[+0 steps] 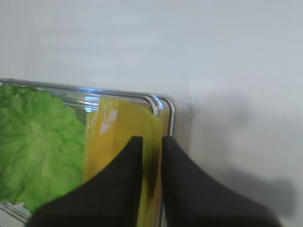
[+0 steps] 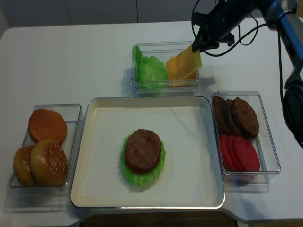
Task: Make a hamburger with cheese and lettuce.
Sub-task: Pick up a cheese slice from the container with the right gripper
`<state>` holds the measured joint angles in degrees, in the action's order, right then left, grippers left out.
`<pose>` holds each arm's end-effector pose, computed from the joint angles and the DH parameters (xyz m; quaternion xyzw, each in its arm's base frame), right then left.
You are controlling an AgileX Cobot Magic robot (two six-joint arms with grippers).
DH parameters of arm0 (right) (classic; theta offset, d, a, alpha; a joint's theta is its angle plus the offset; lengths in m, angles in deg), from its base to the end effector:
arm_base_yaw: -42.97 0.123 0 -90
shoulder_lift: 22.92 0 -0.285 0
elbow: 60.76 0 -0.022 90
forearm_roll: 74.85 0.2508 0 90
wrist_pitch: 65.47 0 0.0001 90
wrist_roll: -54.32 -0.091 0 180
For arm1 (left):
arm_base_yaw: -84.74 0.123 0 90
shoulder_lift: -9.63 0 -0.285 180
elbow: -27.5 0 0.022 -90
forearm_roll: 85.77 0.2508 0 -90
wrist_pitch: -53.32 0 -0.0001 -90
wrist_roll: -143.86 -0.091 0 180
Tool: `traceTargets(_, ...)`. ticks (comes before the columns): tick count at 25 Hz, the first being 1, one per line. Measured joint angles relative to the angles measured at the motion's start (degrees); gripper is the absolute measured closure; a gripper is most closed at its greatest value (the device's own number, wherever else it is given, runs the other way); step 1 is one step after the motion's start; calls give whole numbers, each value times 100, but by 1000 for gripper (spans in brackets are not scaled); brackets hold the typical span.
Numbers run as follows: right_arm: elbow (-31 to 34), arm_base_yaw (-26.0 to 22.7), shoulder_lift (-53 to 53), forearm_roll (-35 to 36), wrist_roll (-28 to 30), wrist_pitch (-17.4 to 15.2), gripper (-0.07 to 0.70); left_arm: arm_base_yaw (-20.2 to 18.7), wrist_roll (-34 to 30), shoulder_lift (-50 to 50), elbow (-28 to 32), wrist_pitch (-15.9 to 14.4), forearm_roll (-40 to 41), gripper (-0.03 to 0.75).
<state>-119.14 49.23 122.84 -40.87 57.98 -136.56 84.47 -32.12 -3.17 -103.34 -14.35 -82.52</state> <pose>0.5094 0.1043 0.2468 -0.0400 0.9396 0.2932 0.1720 0.0031 0.0048 0.2655 -0.0310 0.9040 0.0124 0.4261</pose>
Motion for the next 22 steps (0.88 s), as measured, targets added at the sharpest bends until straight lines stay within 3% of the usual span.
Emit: traceTargets(22, 0, 0, -56, -19, 10, 0, 510, 0, 0, 0, 0, 0, 0, 324)
